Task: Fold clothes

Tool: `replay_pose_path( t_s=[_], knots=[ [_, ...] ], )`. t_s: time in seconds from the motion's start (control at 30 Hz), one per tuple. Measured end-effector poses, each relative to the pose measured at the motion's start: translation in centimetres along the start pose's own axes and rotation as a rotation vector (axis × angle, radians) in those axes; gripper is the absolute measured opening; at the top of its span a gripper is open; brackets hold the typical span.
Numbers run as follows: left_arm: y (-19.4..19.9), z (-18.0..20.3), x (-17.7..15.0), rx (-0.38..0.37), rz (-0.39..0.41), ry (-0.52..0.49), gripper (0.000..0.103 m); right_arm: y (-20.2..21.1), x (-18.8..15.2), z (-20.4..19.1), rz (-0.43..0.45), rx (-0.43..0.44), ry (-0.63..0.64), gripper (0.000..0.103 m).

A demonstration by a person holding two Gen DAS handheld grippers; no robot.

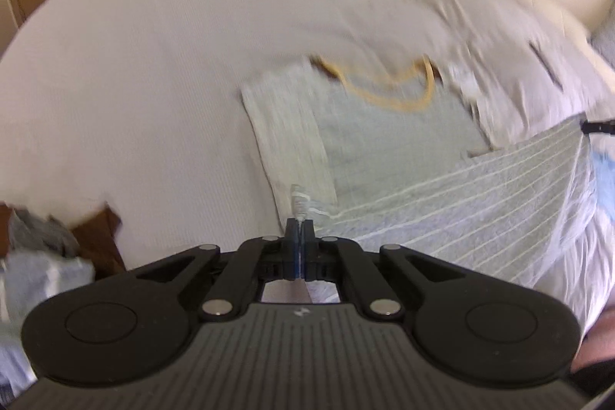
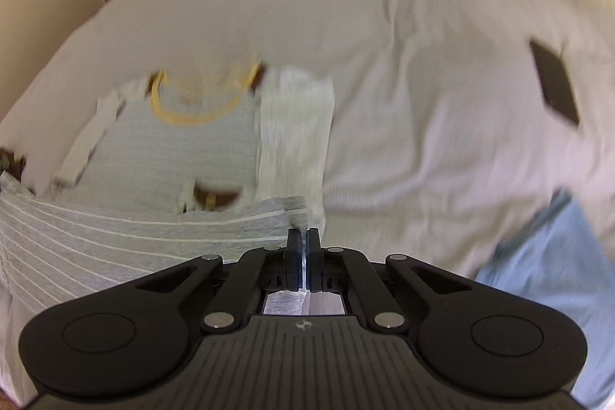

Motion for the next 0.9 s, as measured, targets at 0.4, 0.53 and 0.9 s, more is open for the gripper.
replay_pose_path(
  t_s=[0.4,0.53,0.9],
  knots=[
    [-8.7,-6.0,12.0,-0.001,0.057,-0.100,0.000,-8.6,12.0,0.5,0.106,-0.047,-0.020,0.000],
    [-11.5,-7.3,13.7,-0.004,0.051,-0.118,0.000,-11.9,13.9,0.6,0.106,-0.073,-0.004,0.000],
    [-16.8,-10.3,14.0,0.004,0.026,-0.062,0.000,-16.7,16.0,0.8,0.085,-0.099,-0.007,0.000]
  ],
)
Point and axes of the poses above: each gripper's, at about its wrist camera, not at the fingertips, and y roughly against the way its jaws point, z to its right, x to its top, the point moved 6 cm from there along -y, roughly the way its jaws point, and after that the axes turned 9 degrees about -x, right-handed, at the moved point
